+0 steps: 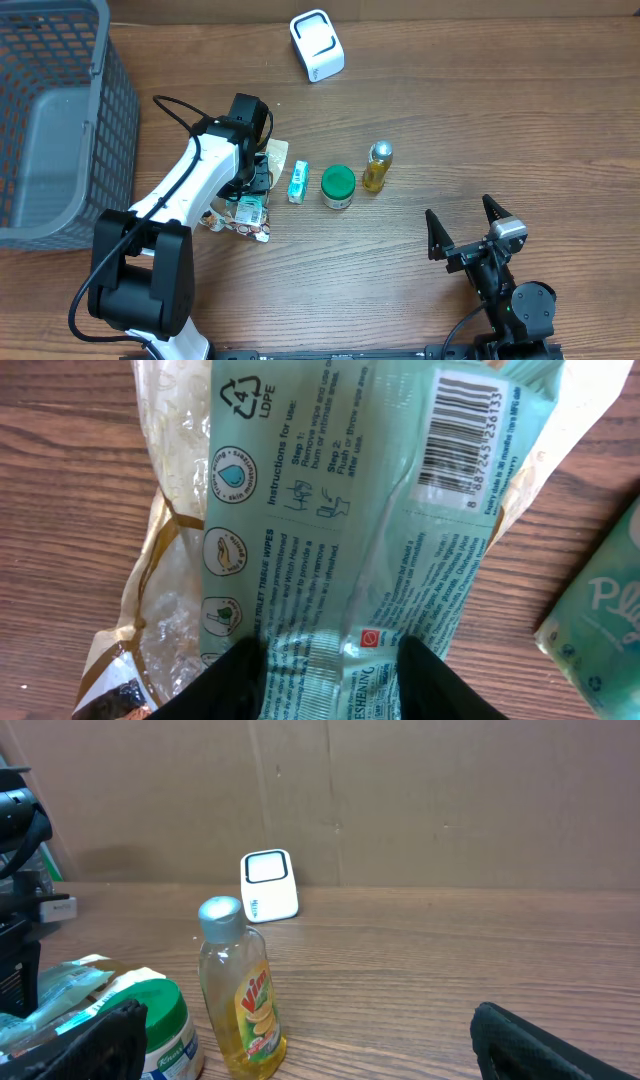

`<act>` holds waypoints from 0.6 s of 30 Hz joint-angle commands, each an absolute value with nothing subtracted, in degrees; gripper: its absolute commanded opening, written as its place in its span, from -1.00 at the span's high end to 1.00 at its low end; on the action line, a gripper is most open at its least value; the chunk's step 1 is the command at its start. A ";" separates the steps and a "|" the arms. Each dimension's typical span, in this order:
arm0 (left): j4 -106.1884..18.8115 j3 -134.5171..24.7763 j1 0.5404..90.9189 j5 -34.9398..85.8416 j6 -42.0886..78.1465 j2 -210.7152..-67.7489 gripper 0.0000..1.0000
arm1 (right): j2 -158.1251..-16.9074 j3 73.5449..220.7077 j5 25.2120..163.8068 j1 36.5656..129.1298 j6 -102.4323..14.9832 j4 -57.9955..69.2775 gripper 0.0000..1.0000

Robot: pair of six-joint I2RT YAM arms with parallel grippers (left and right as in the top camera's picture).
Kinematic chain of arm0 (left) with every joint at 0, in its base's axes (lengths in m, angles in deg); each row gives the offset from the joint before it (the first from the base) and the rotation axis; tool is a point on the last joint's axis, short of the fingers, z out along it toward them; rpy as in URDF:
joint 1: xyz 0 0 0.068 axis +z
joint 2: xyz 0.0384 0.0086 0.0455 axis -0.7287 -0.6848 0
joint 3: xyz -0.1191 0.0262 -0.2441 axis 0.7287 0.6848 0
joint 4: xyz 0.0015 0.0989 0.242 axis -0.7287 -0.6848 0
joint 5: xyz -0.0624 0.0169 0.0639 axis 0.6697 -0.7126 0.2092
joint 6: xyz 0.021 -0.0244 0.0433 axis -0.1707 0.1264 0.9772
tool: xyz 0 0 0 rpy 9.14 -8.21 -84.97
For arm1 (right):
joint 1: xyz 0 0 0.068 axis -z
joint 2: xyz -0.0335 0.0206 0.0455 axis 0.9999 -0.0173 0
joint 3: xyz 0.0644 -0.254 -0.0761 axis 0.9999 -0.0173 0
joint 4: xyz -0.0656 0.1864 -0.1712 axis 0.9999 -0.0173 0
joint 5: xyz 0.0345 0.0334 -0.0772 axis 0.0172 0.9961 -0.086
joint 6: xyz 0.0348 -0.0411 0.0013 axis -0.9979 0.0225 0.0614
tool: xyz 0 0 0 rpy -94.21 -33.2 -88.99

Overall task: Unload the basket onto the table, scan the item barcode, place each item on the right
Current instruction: 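Lower the wipes pack onto the table left of the Kleenex pack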

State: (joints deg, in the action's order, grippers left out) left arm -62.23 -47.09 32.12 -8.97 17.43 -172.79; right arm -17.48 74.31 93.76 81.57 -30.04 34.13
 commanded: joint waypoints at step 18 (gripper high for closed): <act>-71.06 -56.05 32.67 -2.96 19.81 -175.79 -0.19 | -16.91 73.70 94.06 81.70 -29.95 34.39 -1.00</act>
State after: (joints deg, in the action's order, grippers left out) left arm -67.96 -50.85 32.25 -5.50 18.56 -174.59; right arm -17.48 74.31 93.78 81.57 -30.02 34.15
